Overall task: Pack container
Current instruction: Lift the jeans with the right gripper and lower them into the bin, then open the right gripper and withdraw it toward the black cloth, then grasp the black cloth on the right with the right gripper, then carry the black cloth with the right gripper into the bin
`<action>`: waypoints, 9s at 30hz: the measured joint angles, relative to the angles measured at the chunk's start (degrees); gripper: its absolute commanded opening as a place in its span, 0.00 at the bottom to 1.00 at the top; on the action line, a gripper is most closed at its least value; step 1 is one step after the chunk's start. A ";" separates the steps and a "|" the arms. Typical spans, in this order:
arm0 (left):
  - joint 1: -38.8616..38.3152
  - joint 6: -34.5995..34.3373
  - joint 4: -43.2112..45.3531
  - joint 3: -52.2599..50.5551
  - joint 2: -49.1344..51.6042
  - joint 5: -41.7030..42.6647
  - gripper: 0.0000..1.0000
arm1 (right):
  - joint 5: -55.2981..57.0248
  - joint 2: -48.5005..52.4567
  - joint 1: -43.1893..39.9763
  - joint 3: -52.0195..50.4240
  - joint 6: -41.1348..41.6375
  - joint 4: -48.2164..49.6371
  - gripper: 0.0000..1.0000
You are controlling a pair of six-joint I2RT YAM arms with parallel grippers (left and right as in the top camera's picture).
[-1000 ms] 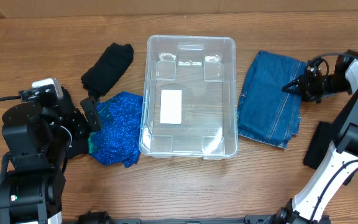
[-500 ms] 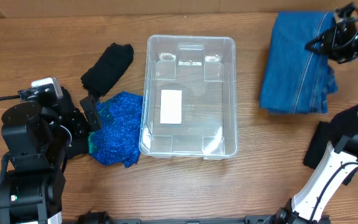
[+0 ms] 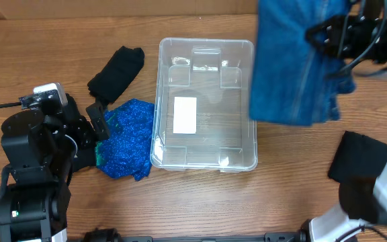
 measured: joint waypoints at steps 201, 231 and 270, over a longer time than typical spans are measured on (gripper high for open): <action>0.00 0.00 -3.91 0.24 0.00 0.00 1.00 | 1.05 -12.61 -66.40 -113.66 32.22 75.14 0.22; 0.00 0.00 -3.91 0.24 0.00 0.00 1.00 | -4.22 -24.22 -33.68 -78.18 22.93 40.09 0.12; 0.00 0.00 -3.91 0.24 0.00 0.00 1.00 | -6.16 -3.52 29.90 -65.59 18.40 39.08 0.12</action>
